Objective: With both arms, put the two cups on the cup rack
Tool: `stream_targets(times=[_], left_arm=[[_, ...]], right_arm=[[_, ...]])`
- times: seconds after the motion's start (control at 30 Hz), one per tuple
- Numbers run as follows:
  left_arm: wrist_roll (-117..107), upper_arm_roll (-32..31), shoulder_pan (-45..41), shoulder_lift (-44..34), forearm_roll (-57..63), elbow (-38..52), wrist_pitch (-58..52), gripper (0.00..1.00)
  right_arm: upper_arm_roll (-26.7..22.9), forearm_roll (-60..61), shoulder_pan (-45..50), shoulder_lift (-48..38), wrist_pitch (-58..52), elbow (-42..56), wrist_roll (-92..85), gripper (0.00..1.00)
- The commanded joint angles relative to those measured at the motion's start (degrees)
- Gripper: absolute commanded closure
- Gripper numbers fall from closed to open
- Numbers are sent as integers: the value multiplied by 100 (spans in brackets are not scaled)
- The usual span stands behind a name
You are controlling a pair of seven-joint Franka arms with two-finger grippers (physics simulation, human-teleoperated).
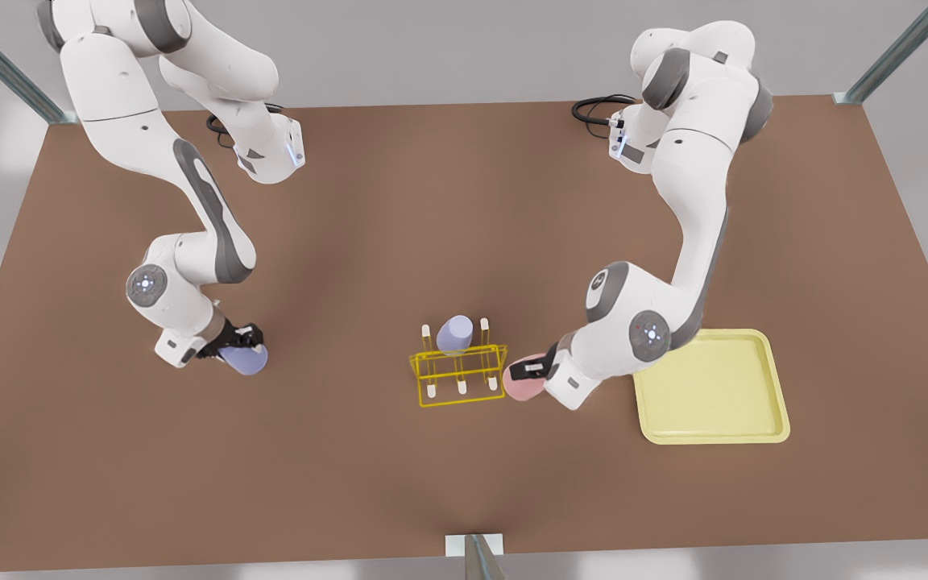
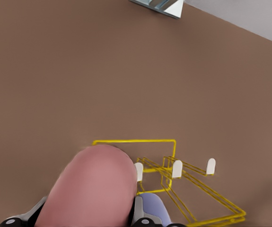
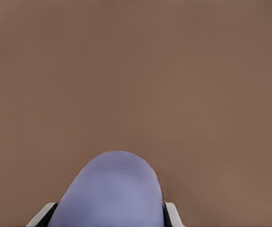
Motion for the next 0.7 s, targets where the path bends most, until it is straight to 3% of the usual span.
stream_targets(times=[0.0, 0.3, 0.37, 0.53, 0.6, 0.67], left_arm=[[-1675, 7, -114, 96, -43, 123, 274, 20], [-1746, 34, -360, 395, -17, 149, 793, 19], [-1746, 34, -360, 447, 89, 149, 863, 0], [-2080, 43, -316, 386, 89, 228, 732, 0], [-1316, 174, 404, 149, 615, 791, -1534, 0], [152, 166, 1063, -563, 1671, 826, -3487, 0]], right_arm=[[167, 67, 8, 38, -84, 122, 3, 19], [1204, 955, 131, 793, -92, 1326, 20, 19], [1310, 1094, 184, 1039, -294, 1791, 29, 19], [1310, 1851, 747, 1611, -804, 2961, 117, 19], [1310, 1983, 782, 1830, -998, 3313, 108, 19], [1310, 2194, 966, 2059, -1007, 3620, 108, 19]])
